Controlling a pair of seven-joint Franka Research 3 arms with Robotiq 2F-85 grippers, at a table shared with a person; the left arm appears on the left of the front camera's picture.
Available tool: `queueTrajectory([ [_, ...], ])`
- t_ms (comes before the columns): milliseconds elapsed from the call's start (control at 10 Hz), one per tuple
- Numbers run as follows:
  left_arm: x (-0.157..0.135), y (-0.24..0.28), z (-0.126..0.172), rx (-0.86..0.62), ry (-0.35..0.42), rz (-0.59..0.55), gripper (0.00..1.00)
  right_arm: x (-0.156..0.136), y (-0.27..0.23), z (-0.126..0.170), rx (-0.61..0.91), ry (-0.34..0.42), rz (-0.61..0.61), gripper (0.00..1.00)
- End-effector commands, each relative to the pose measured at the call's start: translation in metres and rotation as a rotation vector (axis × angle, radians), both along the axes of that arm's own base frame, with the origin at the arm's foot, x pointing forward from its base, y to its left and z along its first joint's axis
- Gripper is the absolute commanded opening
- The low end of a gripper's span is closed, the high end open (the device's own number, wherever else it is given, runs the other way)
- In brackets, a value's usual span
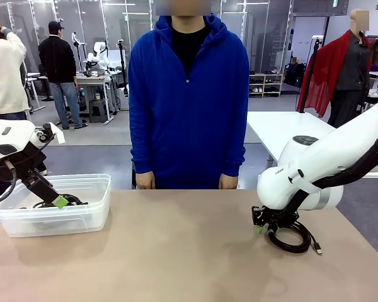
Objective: Organize and store the cables.
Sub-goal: Place the USB Extension Cable into the Organizing box.
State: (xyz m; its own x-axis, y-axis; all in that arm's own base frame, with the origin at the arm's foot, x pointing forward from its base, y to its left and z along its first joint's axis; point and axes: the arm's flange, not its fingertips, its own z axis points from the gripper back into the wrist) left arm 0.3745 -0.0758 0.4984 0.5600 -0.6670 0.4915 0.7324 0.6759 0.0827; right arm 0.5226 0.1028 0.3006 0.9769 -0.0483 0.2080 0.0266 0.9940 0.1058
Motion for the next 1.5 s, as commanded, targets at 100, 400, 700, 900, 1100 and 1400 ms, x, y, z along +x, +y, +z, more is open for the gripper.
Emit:
queueTrajectory([
  [100, 0.000, 0.000, 0.000, 0.000, -0.001, -0.002, 1.00, 0.002, 0.009, 0.006, -0.050, 0.002, -0.042, 0.05],
  [400, 0.000, 0.000, 0.000, 0.000, -0.001, -0.002, 1.00, -0.003, 0.022, 0.018, -0.097, -0.019, -0.051, 0.00],
  [700, 0.000, 0.000, 0.000, 0.000, -0.001, -0.002, 1.00, -0.018, 0.037, 0.063, -0.151, -0.014, -0.069, 0.00],
  [900, 0.000, 0.000, 0.000, 0.000, -0.001, -0.002, 1.00, -0.032, 0.047, 0.105, -0.152, 0.043, -0.094, 0.00],
  [1100, 0.000, 0.000, 0.000, 0.000, -0.001, -0.002, 1.00, -0.034, 0.054, 0.131, -0.141, 0.089, -0.091, 0.00],
  [1400, 0.000, 0.000, 0.000, 0.000, -0.001, -0.002, 1.00, -0.023, 0.080, 0.134, -0.121, 0.119, -0.143, 0.00],
])
